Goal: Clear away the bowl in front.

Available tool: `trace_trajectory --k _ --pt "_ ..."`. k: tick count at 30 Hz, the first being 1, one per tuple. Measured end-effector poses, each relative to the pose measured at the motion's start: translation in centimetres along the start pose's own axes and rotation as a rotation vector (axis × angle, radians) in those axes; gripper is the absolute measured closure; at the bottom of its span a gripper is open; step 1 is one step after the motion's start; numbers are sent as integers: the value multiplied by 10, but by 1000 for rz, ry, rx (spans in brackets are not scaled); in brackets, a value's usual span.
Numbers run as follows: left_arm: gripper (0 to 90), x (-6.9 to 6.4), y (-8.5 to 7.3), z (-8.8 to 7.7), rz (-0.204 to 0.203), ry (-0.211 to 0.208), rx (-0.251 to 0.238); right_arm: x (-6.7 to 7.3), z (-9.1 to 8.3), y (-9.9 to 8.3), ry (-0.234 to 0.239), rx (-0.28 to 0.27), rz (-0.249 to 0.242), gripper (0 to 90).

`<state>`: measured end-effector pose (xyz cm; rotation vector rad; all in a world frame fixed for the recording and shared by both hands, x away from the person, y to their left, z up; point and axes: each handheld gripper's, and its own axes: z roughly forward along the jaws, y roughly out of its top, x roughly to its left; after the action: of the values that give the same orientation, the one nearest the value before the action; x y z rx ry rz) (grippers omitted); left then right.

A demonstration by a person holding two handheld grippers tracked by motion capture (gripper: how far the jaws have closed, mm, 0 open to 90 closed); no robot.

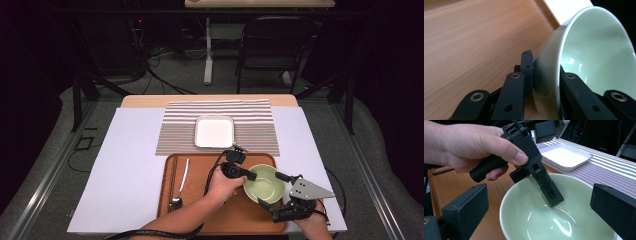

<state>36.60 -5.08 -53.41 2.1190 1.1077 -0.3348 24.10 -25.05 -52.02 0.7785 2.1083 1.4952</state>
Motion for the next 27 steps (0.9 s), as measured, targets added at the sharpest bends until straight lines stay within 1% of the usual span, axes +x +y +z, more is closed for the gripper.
trace_trajectory --k 5,10,16,18,23,24,27 --pt "788 -1 1 1 -4 -4 -3 0 0 0 -1 0 0 15" --pt "774 1 1 2 -25 -22 -6 0 1 0 2 0 -1 14" --pt "750 -1 2 3 -24 -37 -4 0 1 0 3 1 0 13" --pt "734 -1 2 4 -26 -36 -5 0 0 0 1 1 -3 13" --pt "712 2 1 6 -38 -56 -8 0 0 0 0 1 -1 13" --pt "699 2 1 5 -41 -67 -6 0 0 0 0 0 -1 13" --pt "618 -1 2 5 -34 -72 -2 0 0 0 0 0 -1 11"
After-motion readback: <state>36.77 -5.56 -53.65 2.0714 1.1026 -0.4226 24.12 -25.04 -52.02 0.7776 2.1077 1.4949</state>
